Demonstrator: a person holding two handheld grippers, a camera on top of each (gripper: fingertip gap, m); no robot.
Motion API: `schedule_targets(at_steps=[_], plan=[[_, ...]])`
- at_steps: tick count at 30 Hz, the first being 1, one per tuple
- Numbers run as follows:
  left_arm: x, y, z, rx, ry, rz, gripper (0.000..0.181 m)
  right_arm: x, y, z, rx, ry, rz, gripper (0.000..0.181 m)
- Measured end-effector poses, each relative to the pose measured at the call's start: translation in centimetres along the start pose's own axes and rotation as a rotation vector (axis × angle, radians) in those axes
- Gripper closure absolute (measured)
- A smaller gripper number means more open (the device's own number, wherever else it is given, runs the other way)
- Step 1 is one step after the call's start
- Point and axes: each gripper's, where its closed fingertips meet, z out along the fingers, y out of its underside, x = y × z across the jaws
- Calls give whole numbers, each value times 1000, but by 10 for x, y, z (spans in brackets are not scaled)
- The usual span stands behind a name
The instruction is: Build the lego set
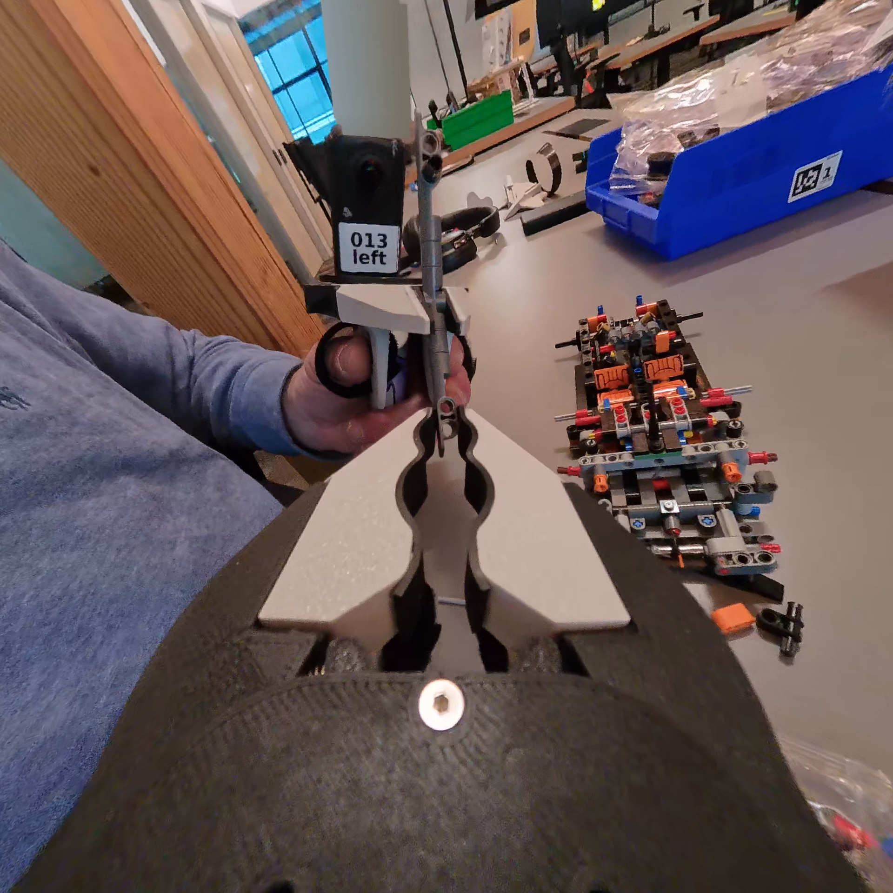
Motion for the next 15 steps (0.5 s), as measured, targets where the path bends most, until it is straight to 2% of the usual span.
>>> schedule_targets(at_steps=[4,7,15], plan=[[-3,-1,2,12,-8,-10,174,2,-4,-3,32,0,17,176],[-2,8,6,-21,-5,-18,169,2,-10,-4,75,-7,39,177],[-1,11,10,-20,7,-39,175,1,-8,-2,78,-29,66,176]])
